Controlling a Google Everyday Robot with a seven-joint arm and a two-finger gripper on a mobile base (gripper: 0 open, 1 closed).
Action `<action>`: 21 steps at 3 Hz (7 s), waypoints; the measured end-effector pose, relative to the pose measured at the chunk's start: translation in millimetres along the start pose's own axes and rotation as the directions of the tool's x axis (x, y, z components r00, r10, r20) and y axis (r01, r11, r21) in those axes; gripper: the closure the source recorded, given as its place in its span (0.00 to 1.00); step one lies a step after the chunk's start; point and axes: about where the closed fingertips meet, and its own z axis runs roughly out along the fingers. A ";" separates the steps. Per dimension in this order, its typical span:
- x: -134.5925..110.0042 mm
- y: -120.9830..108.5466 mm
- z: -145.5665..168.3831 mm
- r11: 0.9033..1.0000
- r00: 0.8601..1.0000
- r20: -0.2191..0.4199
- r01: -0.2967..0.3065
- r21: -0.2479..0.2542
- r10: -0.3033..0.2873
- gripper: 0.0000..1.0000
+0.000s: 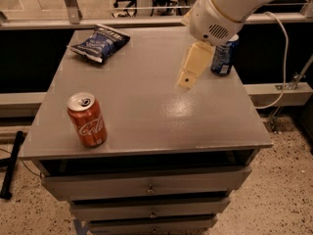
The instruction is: Move blue chip bag near pepsi can
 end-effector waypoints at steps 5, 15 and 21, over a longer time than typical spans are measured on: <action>-141.2 -197.6 208.9 0.987 0.923 0.381 -0.107 0.119 0.054 0.00; -101.2 -139.8 137.9 0.977 0.988 0.151 -0.026 0.213 -0.006 1.00; 71.6 -159.1 83.4 0.979 0.997 -0.041 0.073 0.192 -0.066 1.00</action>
Offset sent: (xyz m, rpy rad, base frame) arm 0.2129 0.0909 -0.0248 0.3356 -0.1354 -0.0572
